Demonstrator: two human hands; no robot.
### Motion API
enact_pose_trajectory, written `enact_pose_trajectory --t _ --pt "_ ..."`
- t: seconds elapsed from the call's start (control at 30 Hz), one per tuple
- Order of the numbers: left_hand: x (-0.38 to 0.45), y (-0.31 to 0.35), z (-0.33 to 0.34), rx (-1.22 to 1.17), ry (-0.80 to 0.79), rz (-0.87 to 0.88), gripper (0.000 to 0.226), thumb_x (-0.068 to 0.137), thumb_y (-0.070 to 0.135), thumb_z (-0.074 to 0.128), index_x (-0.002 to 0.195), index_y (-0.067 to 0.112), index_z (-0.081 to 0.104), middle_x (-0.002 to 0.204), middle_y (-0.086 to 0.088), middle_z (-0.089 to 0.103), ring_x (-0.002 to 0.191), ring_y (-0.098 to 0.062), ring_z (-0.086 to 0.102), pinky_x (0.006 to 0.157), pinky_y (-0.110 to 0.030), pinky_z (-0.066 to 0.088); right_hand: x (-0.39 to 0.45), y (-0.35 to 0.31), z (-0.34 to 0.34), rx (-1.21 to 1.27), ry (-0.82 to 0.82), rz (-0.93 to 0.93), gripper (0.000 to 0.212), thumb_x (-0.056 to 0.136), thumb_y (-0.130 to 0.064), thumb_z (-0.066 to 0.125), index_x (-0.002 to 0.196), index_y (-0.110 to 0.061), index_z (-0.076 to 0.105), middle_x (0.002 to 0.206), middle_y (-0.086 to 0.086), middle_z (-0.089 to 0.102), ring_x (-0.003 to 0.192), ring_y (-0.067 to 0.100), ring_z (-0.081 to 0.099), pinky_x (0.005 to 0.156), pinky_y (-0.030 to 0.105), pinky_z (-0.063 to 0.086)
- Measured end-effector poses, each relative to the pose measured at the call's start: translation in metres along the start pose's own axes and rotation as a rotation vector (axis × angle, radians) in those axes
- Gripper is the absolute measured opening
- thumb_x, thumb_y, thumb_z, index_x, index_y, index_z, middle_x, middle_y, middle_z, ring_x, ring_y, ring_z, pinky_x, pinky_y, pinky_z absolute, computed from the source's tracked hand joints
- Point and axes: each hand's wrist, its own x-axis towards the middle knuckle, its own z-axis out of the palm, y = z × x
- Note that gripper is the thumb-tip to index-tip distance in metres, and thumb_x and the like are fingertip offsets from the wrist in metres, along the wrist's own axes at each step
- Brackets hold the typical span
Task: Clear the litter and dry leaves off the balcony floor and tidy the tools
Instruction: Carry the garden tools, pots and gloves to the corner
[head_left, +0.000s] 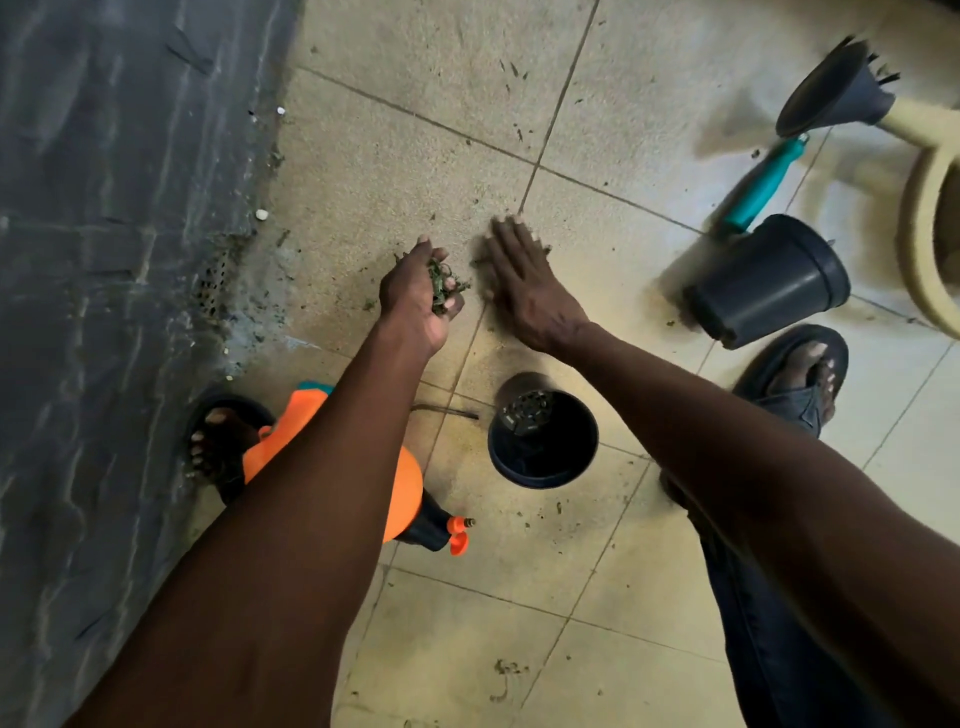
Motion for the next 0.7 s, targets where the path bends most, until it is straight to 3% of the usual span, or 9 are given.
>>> enact_pose_trajectory --t 0.07,0.13,0.2,0.27,0.43,0.5,0.53,0.63,0.7 --pt "0.000 0.000 -0.007 0.007 0.032 0.000 0.026 0.100 0.030 0.053 0.082 0.012 0.057 0.065 0.002 0.047 0.044 -0.007 0.041 0.038 -0.018 0.027 0.004 0.001 0.004 -0.100 -0.084 -0.158 0.058 0.101 -0.015 0.034 0.155 -0.008 0.012 0.161 0.021 0.006 0.149 0.034 -0.007 0.121 0.049 0.005" --pt "0.000 -0.003 -0.011 0.029 0.071 0.001 0.025 0.100 0.030 0.053 0.082 0.012 0.057 0.067 0.001 0.048 0.048 -0.008 0.041 0.038 -0.017 0.029 0.005 0.002 0.001 -0.188 -0.149 -0.317 0.054 0.099 -0.010 0.024 0.152 -0.003 0.022 0.159 0.023 0.016 0.148 0.038 0.006 0.119 0.053 0.019" --pt "0.000 -0.007 -0.013 0.035 0.093 -0.005 0.026 0.100 0.030 0.053 0.083 0.012 0.057 0.068 0.001 0.047 0.047 -0.008 0.041 0.038 -0.018 0.027 0.005 0.007 -0.006 -0.242 -0.210 -0.416 0.053 0.095 -0.006 0.019 0.143 0.007 0.037 0.153 0.024 0.031 0.143 0.042 0.026 0.107 0.054 0.040" --pt "-0.002 -0.012 -0.013 0.035 0.111 -0.018 0.025 0.100 0.030 0.054 0.083 0.011 0.057 0.068 0.001 0.046 0.045 -0.008 0.040 0.037 -0.019 0.025 0.006 0.011 -0.017 -0.309 -0.271 -0.443 0.054 0.092 -0.006 0.018 0.136 0.011 0.044 0.151 0.022 0.036 0.142 0.040 0.031 0.091 0.051 0.054" --pt "-0.009 -0.020 -0.006 0.067 0.124 -0.026 0.025 0.100 0.029 0.054 0.083 0.010 0.057 0.069 0.000 0.046 0.045 -0.008 0.040 0.037 -0.019 0.025 0.013 0.010 -0.040 -0.476 -0.299 -0.476 0.048 0.092 -0.005 0.024 0.122 0.009 0.059 0.146 0.023 0.043 0.141 0.035 0.033 0.089 0.046 0.054" --pt "-0.012 -0.021 -0.002 0.068 0.116 -0.026 0.025 0.100 0.028 0.053 0.083 0.010 0.057 0.069 0.000 0.046 0.045 -0.008 0.040 0.037 -0.019 0.026 0.011 0.005 -0.048 -0.387 -0.206 -0.313 0.035 0.095 -0.001 0.038 0.120 0.006 0.061 0.140 0.020 0.049 0.133 0.033 0.043 0.087 0.044 0.054" --pt "-0.014 -0.021 0.001 0.066 0.109 -0.027 0.024 0.100 0.027 0.053 0.084 0.009 0.057 0.069 0.000 0.046 0.045 -0.008 0.040 0.036 -0.019 0.026 0.011 0.003 -0.050 -0.234 -0.110 -0.135 0.032 0.093 0.002 0.044 0.117 0.005 0.064 0.134 0.019 0.055 0.126 0.033 0.051 0.089 0.043 0.054" --pt "-0.027 -0.021 0.010 0.049 0.095 -0.044 0.024 0.100 0.026 0.054 0.083 0.009 0.058 0.068 0.000 0.046 0.046 -0.008 0.040 0.037 -0.018 0.026 0.007 -0.002 -0.064 0.502 0.279 0.546 0.024 0.079 0.008 0.054 0.092 0.007 0.073 0.106 0.021 0.071 0.094 0.024 0.070 0.084 0.040 0.057" --pt "-0.042 -0.019 0.018 0.046 0.091 -0.061 0.024 0.099 0.026 0.055 0.082 0.010 0.058 0.067 0.000 0.046 0.047 -0.009 0.039 0.037 -0.018 0.026 -0.001 -0.003 -0.081 1.056 0.453 0.874 0.017 0.080 0.010 0.063 0.095 0.011 0.071 0.103 0.022 0.072 0.086 0.012 0.071 0.080 0.029 0.059"
